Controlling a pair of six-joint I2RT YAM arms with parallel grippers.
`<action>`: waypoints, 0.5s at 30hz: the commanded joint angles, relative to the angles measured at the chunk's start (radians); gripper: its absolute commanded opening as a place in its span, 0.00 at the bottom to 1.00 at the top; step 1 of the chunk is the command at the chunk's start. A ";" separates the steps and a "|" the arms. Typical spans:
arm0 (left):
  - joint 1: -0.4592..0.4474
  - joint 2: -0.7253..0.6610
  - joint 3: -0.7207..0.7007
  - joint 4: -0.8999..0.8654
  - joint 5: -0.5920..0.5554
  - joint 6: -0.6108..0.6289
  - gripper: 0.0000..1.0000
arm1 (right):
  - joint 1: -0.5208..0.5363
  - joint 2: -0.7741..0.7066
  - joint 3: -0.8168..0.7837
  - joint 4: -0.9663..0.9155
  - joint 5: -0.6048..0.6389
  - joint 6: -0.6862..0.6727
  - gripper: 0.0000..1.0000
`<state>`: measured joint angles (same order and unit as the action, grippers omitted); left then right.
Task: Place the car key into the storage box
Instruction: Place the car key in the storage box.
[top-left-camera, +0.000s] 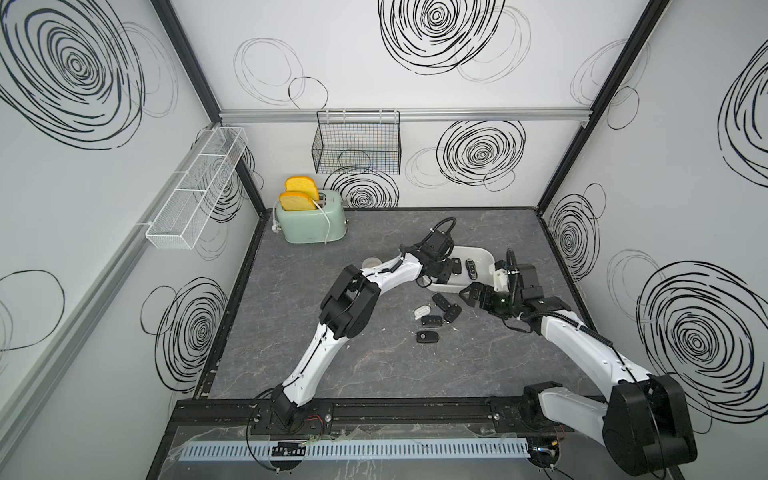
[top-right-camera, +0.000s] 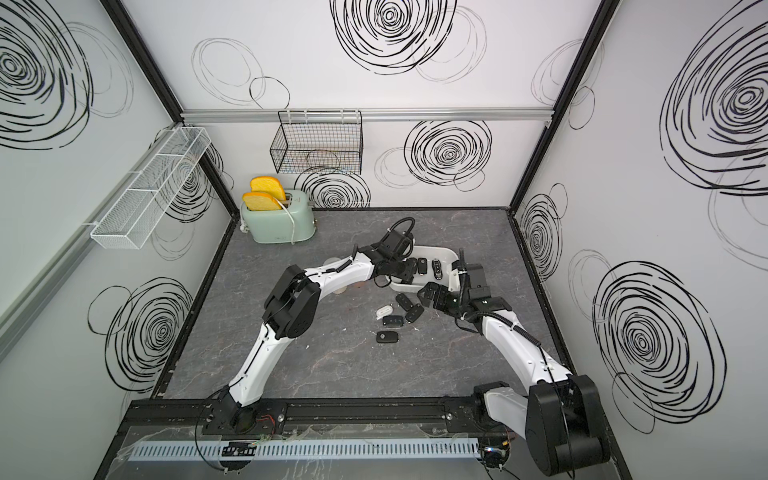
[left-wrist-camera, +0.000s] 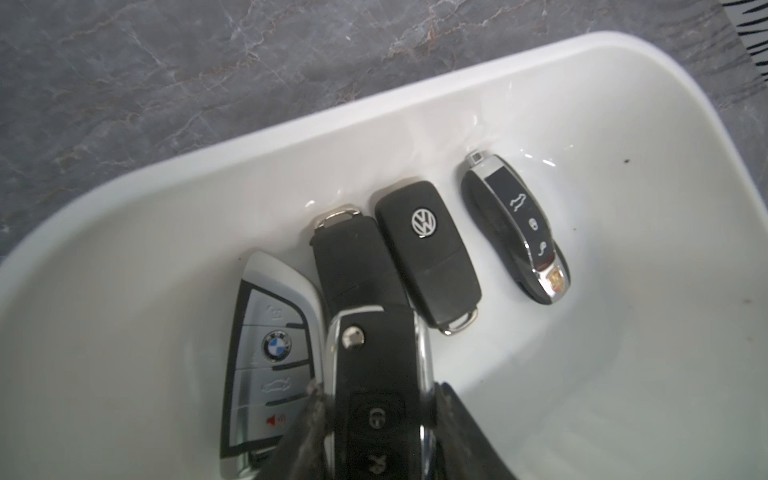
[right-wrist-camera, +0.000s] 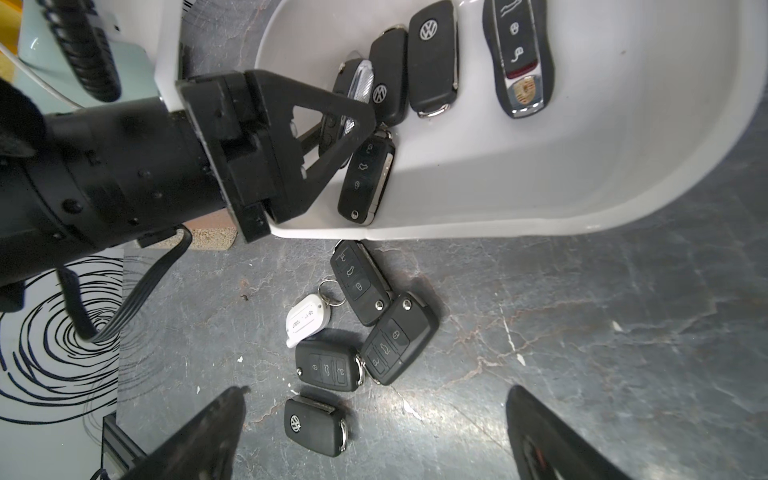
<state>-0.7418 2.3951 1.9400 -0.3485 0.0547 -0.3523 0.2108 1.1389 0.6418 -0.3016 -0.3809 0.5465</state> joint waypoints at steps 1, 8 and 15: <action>0.016 0.015 0.018 0.043 0.006 -0.006 0.46 | -0.008 0.002 0.027 -0.027 0.012 -0.002 0.99; 0.016 0.002 0.017 0.049 0.042 -0.031 0.60 | -0.011 -0.001 0.030 -0.031 0.012 -0.005 0.99; 0.012 -0.069 0.022 0.040 0.095 -0.070 0.62 | -0.011 -0.011 0.039 -0.042 0.009 -0.019 0.99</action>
<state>-0.7353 2.3955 1.9400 -0.3325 0.1154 -0.3943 0.2050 1.1389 0.6441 -0.3099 -0.3775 0.5449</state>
